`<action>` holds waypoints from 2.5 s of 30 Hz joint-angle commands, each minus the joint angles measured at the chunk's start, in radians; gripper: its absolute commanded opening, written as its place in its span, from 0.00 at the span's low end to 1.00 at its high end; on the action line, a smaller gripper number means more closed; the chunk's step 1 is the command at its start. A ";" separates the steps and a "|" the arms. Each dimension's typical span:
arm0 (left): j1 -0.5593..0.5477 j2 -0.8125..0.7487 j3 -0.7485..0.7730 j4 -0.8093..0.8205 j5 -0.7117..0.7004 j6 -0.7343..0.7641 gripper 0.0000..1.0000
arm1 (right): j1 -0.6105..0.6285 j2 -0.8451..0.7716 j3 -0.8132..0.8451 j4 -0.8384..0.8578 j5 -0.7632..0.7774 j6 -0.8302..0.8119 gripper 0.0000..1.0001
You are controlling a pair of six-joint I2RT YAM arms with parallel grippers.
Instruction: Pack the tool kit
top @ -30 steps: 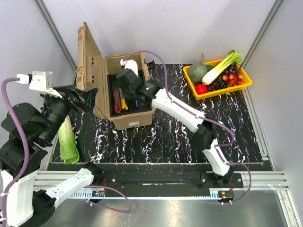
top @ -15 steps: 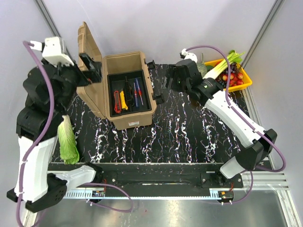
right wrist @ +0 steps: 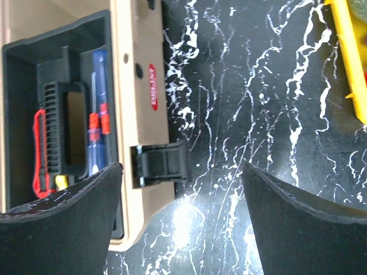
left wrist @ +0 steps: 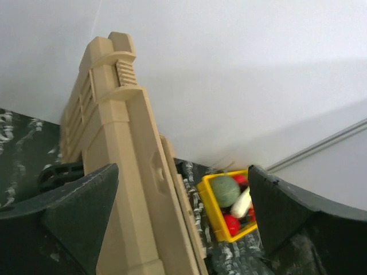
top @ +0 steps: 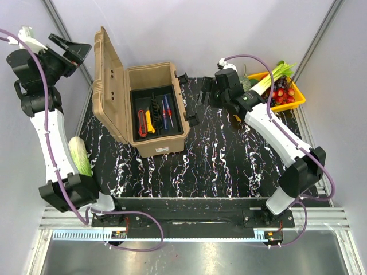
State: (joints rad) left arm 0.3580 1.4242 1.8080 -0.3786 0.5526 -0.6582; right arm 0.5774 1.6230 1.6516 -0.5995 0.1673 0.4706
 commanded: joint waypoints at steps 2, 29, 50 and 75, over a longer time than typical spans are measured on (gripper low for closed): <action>0.075 0.070 -0.085 0.545 0.398 -0.400 0.96 | -0.092 0.055 0.048 0.053 -0.110 0.003 0.89; -0.148 0.111 0.004 0.021 0.147 0.127 0.79 | -0.134 0.132 0.105 0.225 -0.496 0.029 0.88; -0.350 0.159 0.021 -0.144 -0.115 0.278 0.65 | -0.126 0.060 0.040 0.234 -0.396 0.071 0.86; -0.485 0.163 -0.055 -0.120 -0.298 0.292 0.63 | -0.126 -0.008 0.007 0.125 -0.172 0.025 0.87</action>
State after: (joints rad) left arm -0.1211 1.5620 1.7916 -0.4187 0.3222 -0.3725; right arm 0.4469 1.6768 1.6444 -0.4561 -0.0795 0.5255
